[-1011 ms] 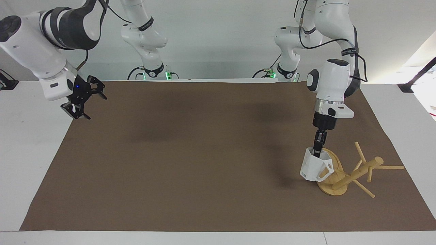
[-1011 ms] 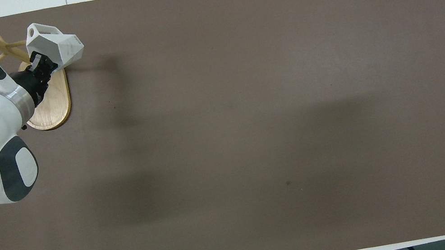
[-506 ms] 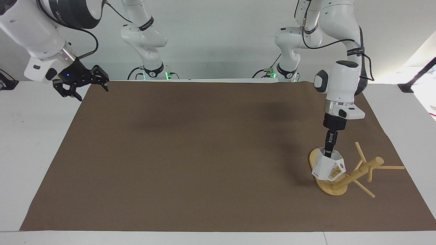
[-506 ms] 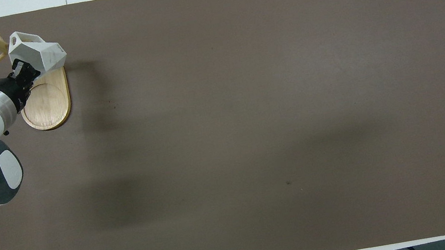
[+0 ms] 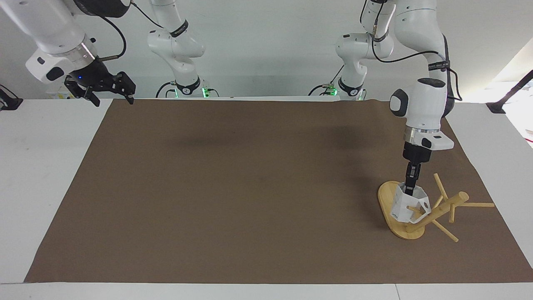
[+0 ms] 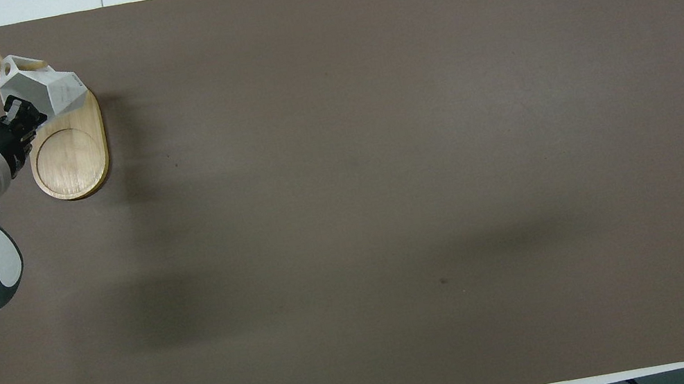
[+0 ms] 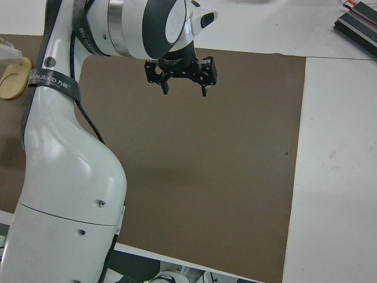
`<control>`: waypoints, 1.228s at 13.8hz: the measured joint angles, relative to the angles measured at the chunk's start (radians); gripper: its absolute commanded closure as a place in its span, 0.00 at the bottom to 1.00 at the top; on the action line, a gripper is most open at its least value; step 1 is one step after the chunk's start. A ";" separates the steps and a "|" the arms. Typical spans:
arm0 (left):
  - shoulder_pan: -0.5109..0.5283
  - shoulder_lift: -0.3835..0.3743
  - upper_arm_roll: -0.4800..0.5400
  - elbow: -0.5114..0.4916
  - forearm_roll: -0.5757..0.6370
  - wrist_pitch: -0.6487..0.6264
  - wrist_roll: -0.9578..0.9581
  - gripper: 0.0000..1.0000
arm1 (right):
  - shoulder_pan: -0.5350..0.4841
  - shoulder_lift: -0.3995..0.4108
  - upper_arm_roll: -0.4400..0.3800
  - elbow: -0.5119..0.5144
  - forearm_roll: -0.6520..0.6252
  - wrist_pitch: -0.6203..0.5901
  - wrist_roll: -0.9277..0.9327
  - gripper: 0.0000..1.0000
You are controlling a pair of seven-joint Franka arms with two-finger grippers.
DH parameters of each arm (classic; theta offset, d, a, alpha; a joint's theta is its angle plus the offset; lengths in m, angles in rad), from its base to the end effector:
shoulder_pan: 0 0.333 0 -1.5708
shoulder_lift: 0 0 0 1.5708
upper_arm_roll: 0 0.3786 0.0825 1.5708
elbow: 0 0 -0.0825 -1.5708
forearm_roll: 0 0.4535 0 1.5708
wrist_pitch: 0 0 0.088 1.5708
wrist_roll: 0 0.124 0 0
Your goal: Hang cup on rack
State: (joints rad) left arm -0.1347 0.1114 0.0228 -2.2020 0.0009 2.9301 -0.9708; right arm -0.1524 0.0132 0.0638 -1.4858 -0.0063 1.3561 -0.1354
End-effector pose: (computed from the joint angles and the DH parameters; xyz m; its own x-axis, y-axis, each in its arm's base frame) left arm 0.6533 -0.0737 0.4040 0.5504 0.7673 0.3292 0.6054 -0.6383 0.4755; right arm 0.6009 -0.0546 0.6900 0.9888 0.0465 -0.1418 0.0449 -0.9989 -0.0138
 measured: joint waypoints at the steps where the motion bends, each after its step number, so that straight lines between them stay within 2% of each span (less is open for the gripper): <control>1: 0.000 0.000 0.000 0.000 0.000 -0.004 0.000 0.26 | 0.000 0.000 0.000 0.000 0.000 0.000 0.002 0.00; 4: 0.001 0.000 0.001 0.000 0.000 -0.034 0.000 0.25 | 0.044 0.000 -0.031 -0.001 0.000 0.000 0.003 0.00; 6: 0.003 -0.010 0.001 0.008 0.000 -0.126 0.001 0.12 | 0.125 -0.004 -0.098 -0.001 -0.001 0.000 0.006 0.00; 7: 0.003 -0.025 0.001 0.016 0.000 -0.203 0.007 0.00 | 0.157 -0.006 -0.129 -0.001 -0.001 -0.001 0.008 0.00; 9: 0.004 -0.078 0.001 0.042 0.001 -0.397 0.051 0.00 | 0.199 -0.007 -0.185 -0.001 -0.001 -0.001 0.009 0.00; 13: 0.030 -0.179 0.002 0.114 0.005 -0.693 0.268 0.00 | 0.201 -0.006 -0.196 -0.012 -0.001 -0.003 0.009 0.00; 17: 0.076 -0.197 0.004 0.329 0.006 -1.080 0.631 0.00 | 0.197 -0.006 -0.207 -0.032 -0.001 -0.004 0.009 0.00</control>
State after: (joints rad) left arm -0.0587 -0.0852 0.0266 -1.8731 0.0073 1.8502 -0.3402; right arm 0.0447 0.0072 -0.1432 -1.5176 -0.0075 1.3523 -0.1267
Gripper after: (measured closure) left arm 0.000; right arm 0.000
